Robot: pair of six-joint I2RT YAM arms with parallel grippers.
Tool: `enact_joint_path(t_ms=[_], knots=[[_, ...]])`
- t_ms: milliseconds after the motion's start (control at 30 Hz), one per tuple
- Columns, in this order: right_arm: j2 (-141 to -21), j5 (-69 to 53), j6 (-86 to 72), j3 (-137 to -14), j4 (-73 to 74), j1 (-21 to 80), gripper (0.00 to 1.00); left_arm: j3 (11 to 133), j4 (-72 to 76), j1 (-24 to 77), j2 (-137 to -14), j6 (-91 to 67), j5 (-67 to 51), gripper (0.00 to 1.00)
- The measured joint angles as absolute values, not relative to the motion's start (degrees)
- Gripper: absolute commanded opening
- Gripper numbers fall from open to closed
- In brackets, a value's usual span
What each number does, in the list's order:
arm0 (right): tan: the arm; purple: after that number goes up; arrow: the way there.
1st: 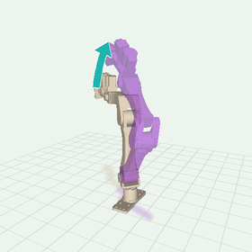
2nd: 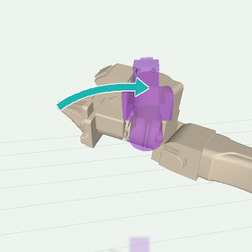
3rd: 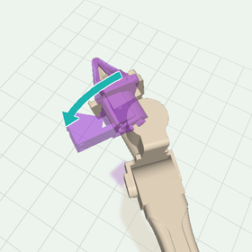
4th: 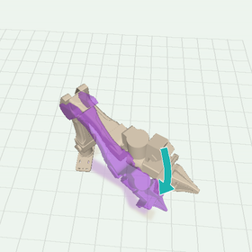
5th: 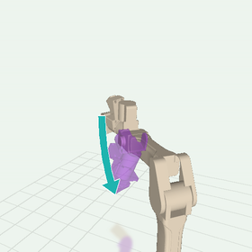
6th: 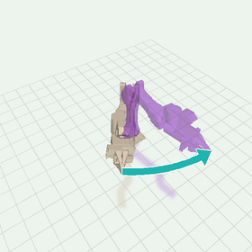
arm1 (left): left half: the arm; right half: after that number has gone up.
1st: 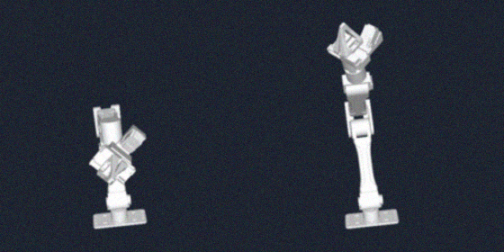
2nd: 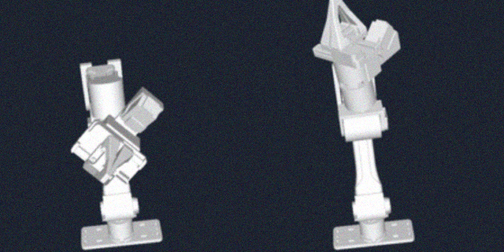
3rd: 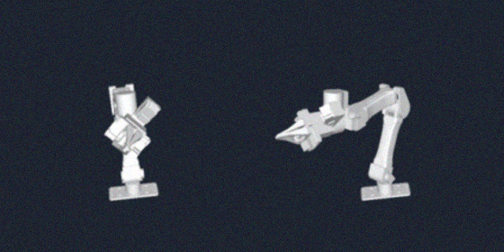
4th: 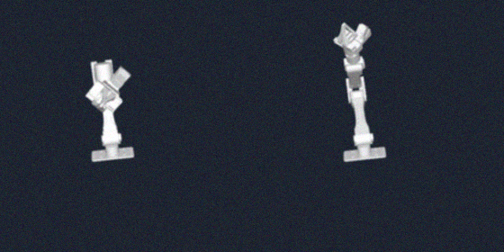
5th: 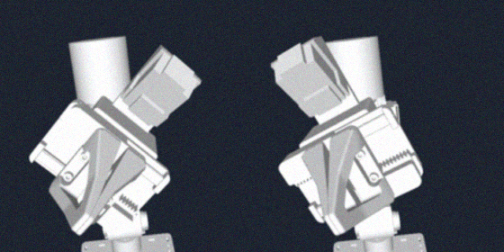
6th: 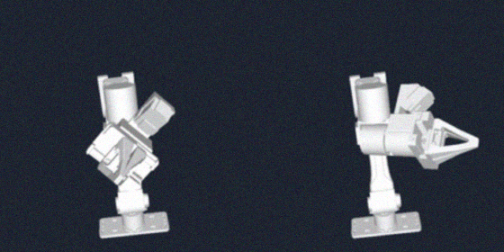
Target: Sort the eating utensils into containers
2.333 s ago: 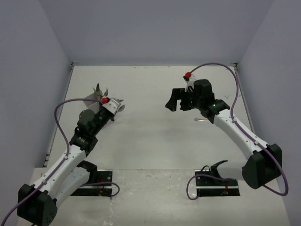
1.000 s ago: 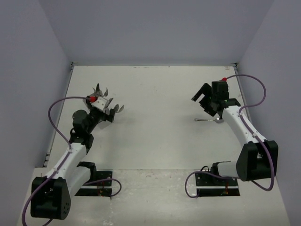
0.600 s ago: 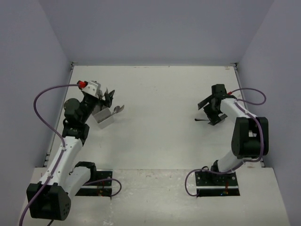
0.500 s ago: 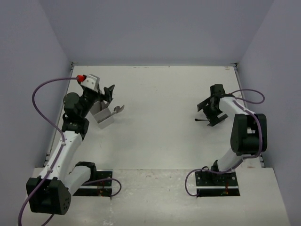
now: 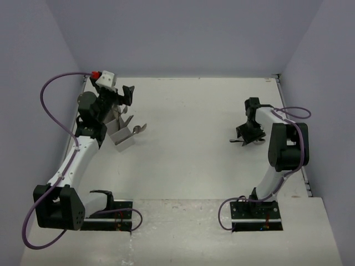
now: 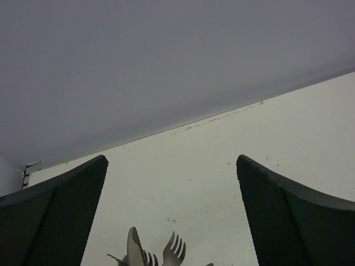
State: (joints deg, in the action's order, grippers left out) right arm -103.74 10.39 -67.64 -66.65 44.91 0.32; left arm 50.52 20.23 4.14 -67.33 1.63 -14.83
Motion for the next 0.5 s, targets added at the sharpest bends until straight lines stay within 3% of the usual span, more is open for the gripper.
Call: enact_joint_path(t_ms=[300,500], knots=[[-106.3,12.6,-72.0,-70.9,51.5,1.0,0.51,51.5,23.2,4.1,-67.8,4.2,-11.6,1.0],[-107.2,14.2,-74.0,-73.4,56.2,3.8,0.58,55.3,23.2,3.5,-70.5,6.2,-10.3,1.0]])
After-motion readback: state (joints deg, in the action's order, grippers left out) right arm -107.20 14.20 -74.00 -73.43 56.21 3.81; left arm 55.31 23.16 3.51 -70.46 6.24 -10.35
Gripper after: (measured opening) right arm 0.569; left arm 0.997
